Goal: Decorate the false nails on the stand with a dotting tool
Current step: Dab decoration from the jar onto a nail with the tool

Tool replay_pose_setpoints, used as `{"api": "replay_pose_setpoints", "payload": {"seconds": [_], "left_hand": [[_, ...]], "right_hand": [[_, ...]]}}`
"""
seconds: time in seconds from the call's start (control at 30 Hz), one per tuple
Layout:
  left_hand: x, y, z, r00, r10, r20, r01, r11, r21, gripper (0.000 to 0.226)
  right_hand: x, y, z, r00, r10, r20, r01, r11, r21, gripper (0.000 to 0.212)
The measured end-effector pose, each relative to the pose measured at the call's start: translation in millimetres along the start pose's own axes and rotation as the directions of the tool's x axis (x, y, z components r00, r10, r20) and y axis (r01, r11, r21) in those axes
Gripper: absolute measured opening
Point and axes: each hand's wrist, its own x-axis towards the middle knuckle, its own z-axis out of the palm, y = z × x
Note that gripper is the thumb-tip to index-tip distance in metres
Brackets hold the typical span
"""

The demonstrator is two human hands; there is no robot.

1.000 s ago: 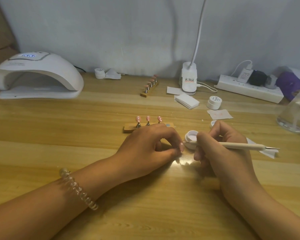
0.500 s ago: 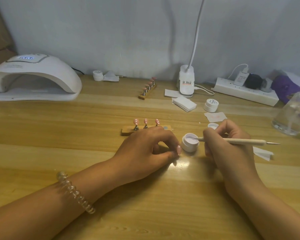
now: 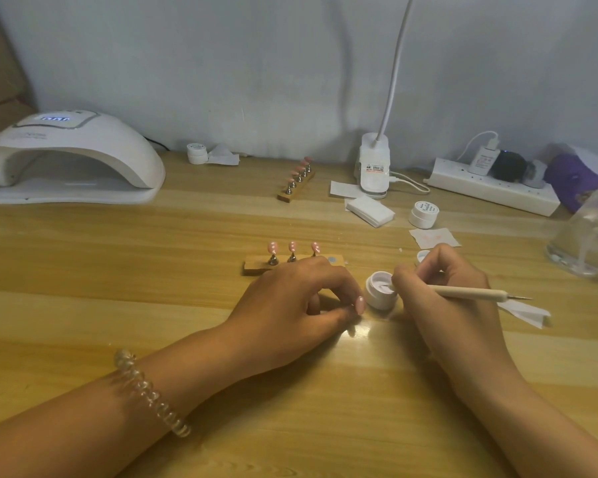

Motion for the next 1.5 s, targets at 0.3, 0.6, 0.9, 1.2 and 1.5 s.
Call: {"api": "replay_pose_setpoints", "payload": {"seconds": [0.3, 0.6, 0.9, 1.2, 1.5], "left_hand": [[0.7, -0.2, 0.1, 1.0, -0.007, -0.001, 0.007, 1.0, 0.003, 0.011], [0.3, 2.3, -2.1, 1.0, -0.023, 0.009, 0.023, 1.0, -0.015, 0.009], [0.4, 1.7, -1.5, 1.0, -0.008, 0.009, 0.008, 1.0, -0.014, 0.011], [0.3, 1.8, -1.9, 1.0, -0.006, 0.003, 0.006, 1.0, -0.015, 0.009], [0.7, 1.8, -2.8, 1.0, -0.002, 0.008, 0.002, 1.0, -0.004, 0.006]], "right_hand": [[0.2, 0.1, -0.1, 1.0, 0.002, -0.003, -0.002, 1.0, -0.006, 0.027], [-11.3, -18.1, -5.1, 0.994, 0.1, -0.038, -0.077, 0.912, 0.403, 0.03], [-23.4, -23.9, 2.5, 0.984, 0.107, 0.145, -0.146, 0.944, 0.296, 0.026], [-22.6, -21.3, 2.6, 0.981, 0.081, 0.176, -0.127, 0.955, 0.268, 0.036], [-22.9, -23.2, 2.9, 0.979, 0.085, 0.185, -0.133, 0.955, 0.265, 0.035]]}}
